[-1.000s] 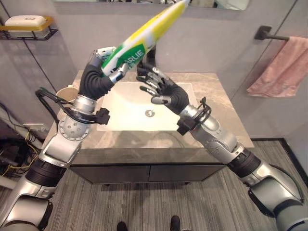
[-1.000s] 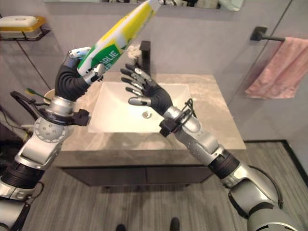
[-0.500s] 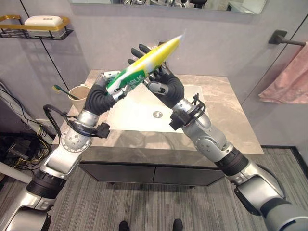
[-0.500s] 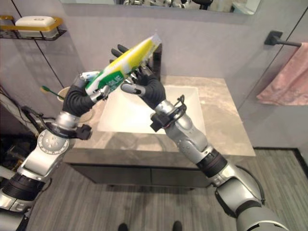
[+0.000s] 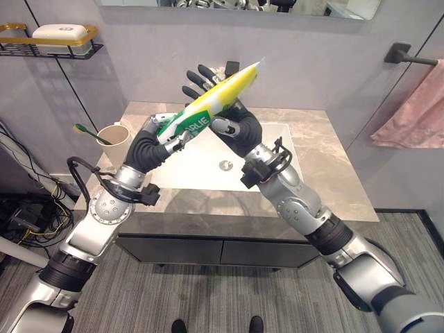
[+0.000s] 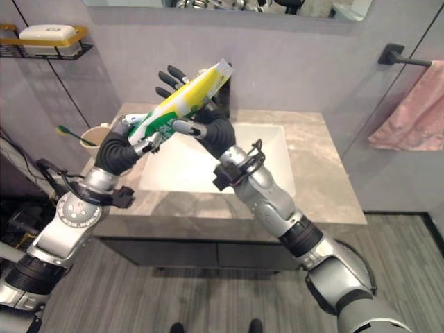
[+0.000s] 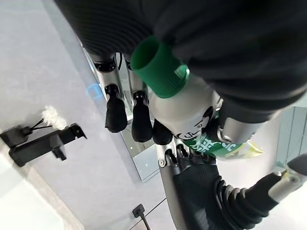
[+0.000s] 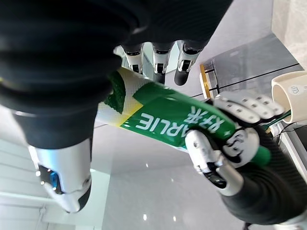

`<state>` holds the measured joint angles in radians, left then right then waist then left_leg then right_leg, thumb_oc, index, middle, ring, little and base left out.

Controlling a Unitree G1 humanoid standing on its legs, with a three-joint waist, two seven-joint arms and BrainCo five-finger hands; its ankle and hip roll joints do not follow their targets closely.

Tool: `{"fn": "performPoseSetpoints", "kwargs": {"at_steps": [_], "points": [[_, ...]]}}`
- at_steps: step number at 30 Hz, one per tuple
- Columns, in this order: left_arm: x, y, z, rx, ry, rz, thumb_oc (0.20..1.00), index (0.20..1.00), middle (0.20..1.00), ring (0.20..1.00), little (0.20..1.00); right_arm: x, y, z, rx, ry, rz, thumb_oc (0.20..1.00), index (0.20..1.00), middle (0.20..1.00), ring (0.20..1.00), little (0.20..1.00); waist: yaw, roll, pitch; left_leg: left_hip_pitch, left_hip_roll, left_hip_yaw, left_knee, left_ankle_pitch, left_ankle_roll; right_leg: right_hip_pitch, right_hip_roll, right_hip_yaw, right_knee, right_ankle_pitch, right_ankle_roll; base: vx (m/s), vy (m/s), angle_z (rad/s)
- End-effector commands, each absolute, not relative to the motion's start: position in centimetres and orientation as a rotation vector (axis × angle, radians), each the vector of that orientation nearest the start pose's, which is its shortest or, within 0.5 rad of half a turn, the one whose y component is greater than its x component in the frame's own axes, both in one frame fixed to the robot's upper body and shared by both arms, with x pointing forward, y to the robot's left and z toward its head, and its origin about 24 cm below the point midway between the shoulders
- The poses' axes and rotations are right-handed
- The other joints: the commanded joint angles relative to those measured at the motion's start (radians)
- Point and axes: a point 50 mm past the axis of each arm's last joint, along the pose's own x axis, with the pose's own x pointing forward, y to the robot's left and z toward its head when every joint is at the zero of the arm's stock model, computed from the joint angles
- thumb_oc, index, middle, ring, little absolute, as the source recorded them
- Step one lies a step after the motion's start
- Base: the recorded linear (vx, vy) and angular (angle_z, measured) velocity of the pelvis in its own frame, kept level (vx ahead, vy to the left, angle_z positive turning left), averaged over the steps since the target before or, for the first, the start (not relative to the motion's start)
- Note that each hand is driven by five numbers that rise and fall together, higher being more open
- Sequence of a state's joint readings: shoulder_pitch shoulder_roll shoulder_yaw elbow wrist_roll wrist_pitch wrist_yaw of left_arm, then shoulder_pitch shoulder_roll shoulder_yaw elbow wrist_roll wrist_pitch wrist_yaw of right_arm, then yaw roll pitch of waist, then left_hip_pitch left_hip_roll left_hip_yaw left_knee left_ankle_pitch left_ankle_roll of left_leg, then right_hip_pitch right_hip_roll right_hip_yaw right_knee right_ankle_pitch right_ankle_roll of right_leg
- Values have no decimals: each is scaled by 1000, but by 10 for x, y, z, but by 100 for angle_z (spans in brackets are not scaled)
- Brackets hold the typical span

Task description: Put brush and paste in cup on sink, flatten towel.

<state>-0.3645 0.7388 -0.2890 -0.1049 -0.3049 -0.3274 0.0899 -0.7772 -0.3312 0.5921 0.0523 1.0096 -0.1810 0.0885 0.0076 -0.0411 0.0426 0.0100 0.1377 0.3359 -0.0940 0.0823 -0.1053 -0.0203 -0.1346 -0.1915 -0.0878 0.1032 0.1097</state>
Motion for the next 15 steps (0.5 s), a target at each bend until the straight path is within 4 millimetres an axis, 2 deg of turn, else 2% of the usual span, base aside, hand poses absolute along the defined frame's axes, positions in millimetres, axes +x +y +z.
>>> {"fn": "performPoseSetpoints", "kwargs": {"at_steps": [1,2,3,4,8,9,15], "points": [[287,171,194,427,-672,-338,200,200,200,200,200,291,-25,265,563,-620,976,580,580,580,580,580,-7,-25,-18,45,29,17,7,-5,-33,26,-60,-10,2,15,57,-7,-13,-5],[287,168,191,420,-663,-339,200,200,200,200,200,292,-25,264,571,-619,966,457,457,457,457,457,-9,-26,-19,45,28,18,7,-6,-32,25,-58,-7,2,16,56,-11,-16,-4],[287,166,188,418,-657,-342,200,200,200,200,200,292,-25,264,577,-616,962,395,395,395,395,395,-10,-27,-19,45,28,18,7,-6,-32,24,-57,-7,2,16,56,0,0,0],[287,166,188,418,-657,-342,200,200,200,200,200,292,-25,264,577,-616,961,395,395,395,395,395,-9,-27,-19,45,28,18,7,-6,-32,24,-57,-7,2,16,56,0,0,0],[289,161,180,394,-634,-339,200,200,200,200,200,292,-28,262,589,-614,939,304,304,304,304,304,-12,-27,-19,44,30,21,7,-6,-31,19,-56,-2,2,17,56,0,0,0],[289,160,179,395,-630,-341,200,200,200,200,200,292,-28,261,592,-613,934,200,200,200,200,200,-13,-26,-19,43,30,20,7,-5,-31,19,-55,-2,2,16,55,0,0,0],[289,158,168,351,-591,-327,200,200,200,200,200,295,-33,259,590,-615,886,200,200,200,200,200,-15,-25,-20,42,32,17,7,-6,-29,20,-53,-1,3,14,54,0,0,0]]}}
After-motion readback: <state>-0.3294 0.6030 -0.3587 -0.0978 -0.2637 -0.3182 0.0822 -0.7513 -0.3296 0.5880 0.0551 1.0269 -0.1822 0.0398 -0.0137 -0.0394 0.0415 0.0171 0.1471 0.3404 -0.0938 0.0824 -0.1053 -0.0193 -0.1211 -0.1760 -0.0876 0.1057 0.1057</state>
